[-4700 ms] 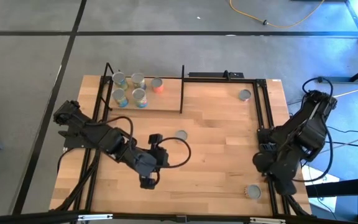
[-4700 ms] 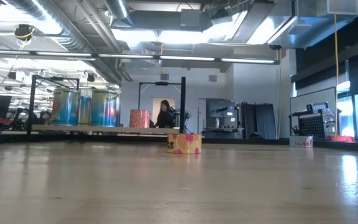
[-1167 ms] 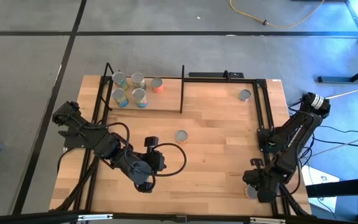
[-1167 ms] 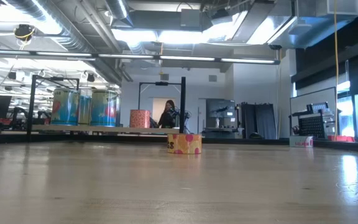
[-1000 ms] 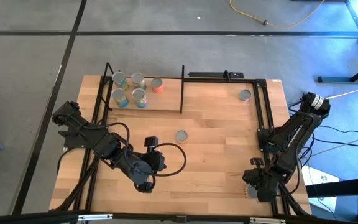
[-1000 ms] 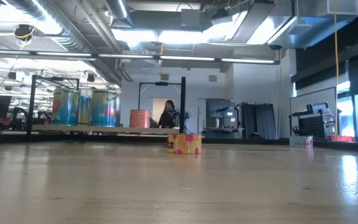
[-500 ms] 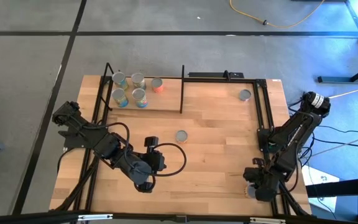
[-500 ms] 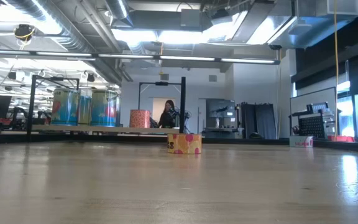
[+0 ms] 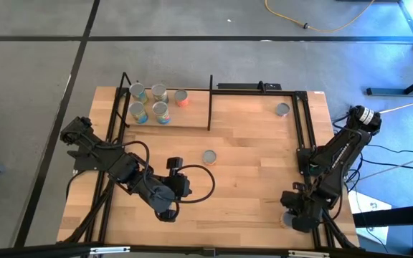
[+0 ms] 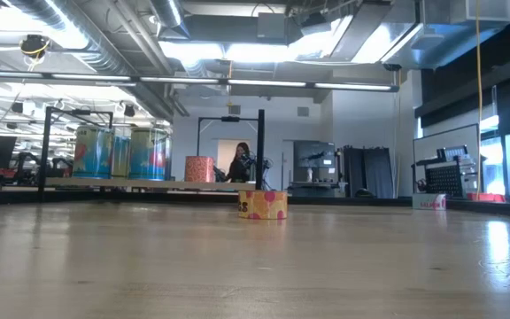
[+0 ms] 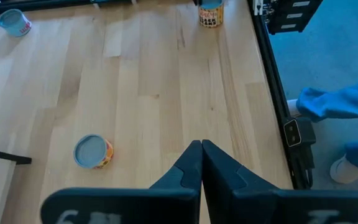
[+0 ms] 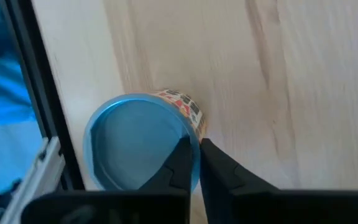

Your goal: Pick and place cans onto a shelf

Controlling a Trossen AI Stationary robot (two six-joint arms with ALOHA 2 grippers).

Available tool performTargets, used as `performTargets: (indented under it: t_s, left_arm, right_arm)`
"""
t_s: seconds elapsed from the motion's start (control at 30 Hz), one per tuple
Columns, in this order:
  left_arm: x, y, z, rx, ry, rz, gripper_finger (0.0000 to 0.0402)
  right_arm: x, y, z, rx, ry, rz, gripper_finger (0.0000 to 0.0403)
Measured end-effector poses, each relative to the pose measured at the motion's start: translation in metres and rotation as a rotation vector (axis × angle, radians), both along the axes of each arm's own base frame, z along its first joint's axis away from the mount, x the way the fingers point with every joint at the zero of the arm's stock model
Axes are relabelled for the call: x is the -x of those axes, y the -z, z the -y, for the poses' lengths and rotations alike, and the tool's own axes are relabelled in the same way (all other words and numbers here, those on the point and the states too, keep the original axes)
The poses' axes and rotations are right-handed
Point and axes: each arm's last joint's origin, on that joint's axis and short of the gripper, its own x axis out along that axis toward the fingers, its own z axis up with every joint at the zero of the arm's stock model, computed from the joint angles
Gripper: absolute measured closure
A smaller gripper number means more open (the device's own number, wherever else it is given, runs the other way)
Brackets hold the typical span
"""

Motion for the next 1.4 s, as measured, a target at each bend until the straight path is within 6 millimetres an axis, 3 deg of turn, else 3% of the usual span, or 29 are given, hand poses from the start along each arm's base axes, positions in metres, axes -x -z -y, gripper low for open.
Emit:
performTargets:
  t_s: [0.23,0.37,0.7,1.0,1.13,1.4]
  left_arm:
    - [0.000,0.000,0.000,0.000,0.000,0.000,0.0401]
    - [0.000,0.000,0.000,0.000,0.000,0.000,0.0401]
    - [0.000,0.000,0.000,-0.001,0.000,0.000,0.0401]
    - [0.000,0.000,0.000,-0.001,0.001,0.000,0.0401]
    - [0.000,0.000,0.000,-0.001,0.001,0.000,0.0401]
    - [0.001,0.001,0.000,0.009,0.016,-0.017,0.0401]
  right_arm:
    - [-0.016,-0.011,0.000,-0.018,0.114,0.017,0.0386]
    - [-0.033,-0.027,0.000,-0.051,0.178,0.073,0.0386]
    - [-0.077,-0.058,0.027,-0.043,0.303,0.125,0.0387]
    - [-0.135,-0.084,0.055,0.024,0.204,0.248,0.0387]
    - [-0.162,-0.084,0.064,0.077,0.139,0.261,0.0387]
    - [-0.207,-0.060,0.075,0.097,0.045,0.185,0.0387]
